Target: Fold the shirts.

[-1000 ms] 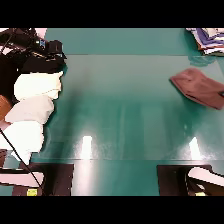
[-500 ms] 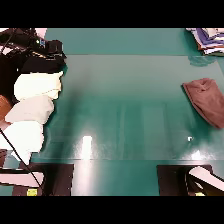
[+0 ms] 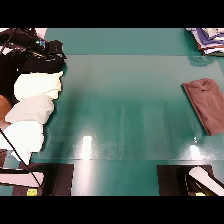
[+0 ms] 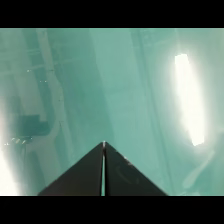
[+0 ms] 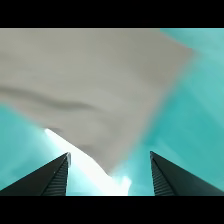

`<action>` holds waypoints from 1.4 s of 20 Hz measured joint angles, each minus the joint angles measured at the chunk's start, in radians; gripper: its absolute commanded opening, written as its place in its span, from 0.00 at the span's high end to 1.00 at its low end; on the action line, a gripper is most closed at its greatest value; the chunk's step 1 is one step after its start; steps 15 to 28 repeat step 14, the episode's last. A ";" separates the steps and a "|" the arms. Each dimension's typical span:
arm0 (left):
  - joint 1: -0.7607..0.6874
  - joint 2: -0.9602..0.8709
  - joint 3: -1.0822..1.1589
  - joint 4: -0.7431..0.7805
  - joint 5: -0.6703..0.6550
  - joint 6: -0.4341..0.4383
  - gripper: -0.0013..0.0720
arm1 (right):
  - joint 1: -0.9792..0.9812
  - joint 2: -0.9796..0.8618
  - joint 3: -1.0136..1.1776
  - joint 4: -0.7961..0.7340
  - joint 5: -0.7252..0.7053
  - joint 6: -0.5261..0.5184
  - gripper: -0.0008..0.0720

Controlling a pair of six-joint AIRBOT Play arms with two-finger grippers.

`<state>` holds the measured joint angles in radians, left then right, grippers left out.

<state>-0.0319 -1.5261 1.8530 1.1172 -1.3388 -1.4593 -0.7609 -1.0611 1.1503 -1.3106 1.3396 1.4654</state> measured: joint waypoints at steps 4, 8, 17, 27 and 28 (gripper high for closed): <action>0.000 0.000 0.000 -0.001 0.010 0.000 0.94 | 0.220 0.019 0.028 0.137 0.012 0.006 0.35; 0.000 0.000 0.000 -0.001 0.019 0.000 0.94 | 0.477 0.024 0.036 0.185 -0.007 0.005 0.97; 0.000 0.000 0.000 -0.001 0.022 0.000 0.94 | 0.712 0.026 0.038 0.203 -0.047 -0.034 0.97; 0.000 0.000 0.000 -0.001 0.022 0.000 0.94 | 0.712 0.026 0.038 0.203 -0.047 -0.034 0.97; 0.000 0.000 0.000 -0.001 0.022 0.000 0.94 | 0.712 0.026 0.038 0.203 -0.047 -0.034 0.97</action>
